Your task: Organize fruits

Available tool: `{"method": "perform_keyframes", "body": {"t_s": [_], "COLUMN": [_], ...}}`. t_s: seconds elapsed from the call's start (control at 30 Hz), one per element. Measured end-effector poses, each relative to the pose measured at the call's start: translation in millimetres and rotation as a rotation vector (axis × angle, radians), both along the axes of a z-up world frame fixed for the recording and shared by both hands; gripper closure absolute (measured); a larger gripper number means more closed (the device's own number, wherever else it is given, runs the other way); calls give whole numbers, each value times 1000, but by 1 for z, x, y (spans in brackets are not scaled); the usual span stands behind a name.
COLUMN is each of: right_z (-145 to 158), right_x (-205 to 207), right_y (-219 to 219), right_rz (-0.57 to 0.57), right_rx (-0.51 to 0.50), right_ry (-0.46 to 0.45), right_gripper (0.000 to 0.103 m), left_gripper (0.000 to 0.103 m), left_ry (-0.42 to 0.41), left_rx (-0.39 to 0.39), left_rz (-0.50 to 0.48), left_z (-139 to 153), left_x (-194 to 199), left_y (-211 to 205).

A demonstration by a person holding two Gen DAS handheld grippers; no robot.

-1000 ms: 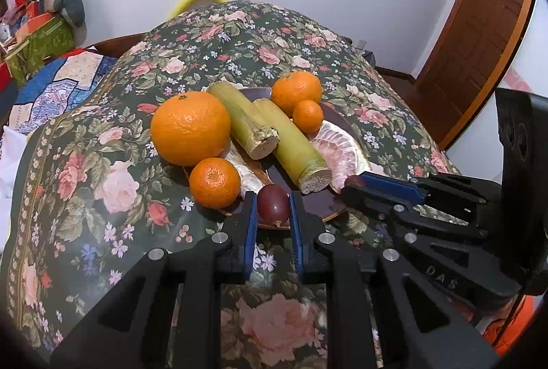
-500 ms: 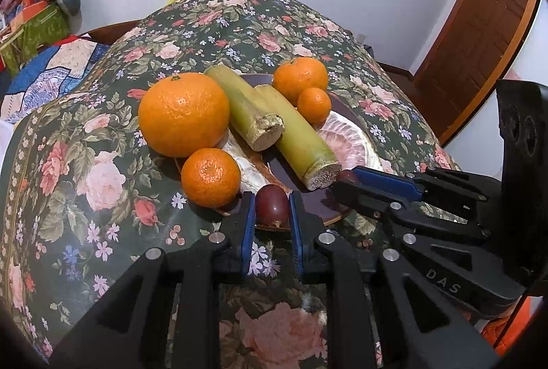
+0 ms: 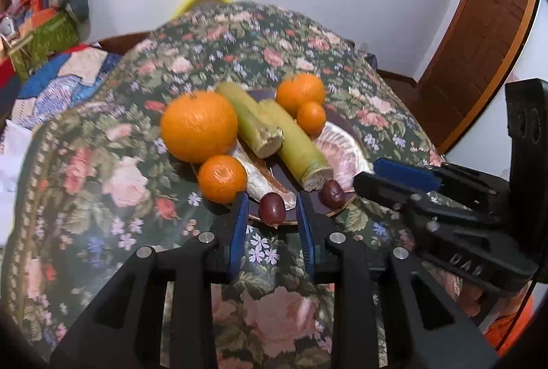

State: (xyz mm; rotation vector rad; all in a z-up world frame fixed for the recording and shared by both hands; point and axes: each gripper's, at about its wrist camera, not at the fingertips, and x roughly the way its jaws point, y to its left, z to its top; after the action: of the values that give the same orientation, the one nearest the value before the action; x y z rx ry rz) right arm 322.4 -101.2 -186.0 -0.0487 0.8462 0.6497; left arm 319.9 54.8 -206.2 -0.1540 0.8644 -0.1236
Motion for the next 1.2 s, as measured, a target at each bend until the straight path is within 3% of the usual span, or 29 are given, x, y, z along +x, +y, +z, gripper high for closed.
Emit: {"method": "perform_keyframes", "body": {"t_s": [0.27,0.57,0.73,0.87,1.0,1.13,1.2], "right_z": [68,147,176,188,193,192,192], "right_x": [-40,-113,-157,-185,-207,-221,-224], "right_y": [-22,-42,-54,-62,-66,-68,-69], "right_rz": [-45,-69,-75,-87,-110,-152,-169], "right_rx": [50,119,165,197,205,201,204], "right_ry": [-145,-332,-417,-468,-523,-578,-595], "right_gripper": [74,74,71,63,52,28,25], "left_gripper": [76,75,64,47,34,20,13], "left_ry": [-144,-332,-450,-540,-589,-620,-638], "left_rx": [9,6,38,68,93,120,124], "left_rz": [20,44,56,79,93,109,121], "left_z": [70,151,186,203,209,209,209], "left_x": [-49,-125,-180,-221,-246,-257,-264], "left_y": [-3,-7,-17,-25,-30,-33,-34]}}
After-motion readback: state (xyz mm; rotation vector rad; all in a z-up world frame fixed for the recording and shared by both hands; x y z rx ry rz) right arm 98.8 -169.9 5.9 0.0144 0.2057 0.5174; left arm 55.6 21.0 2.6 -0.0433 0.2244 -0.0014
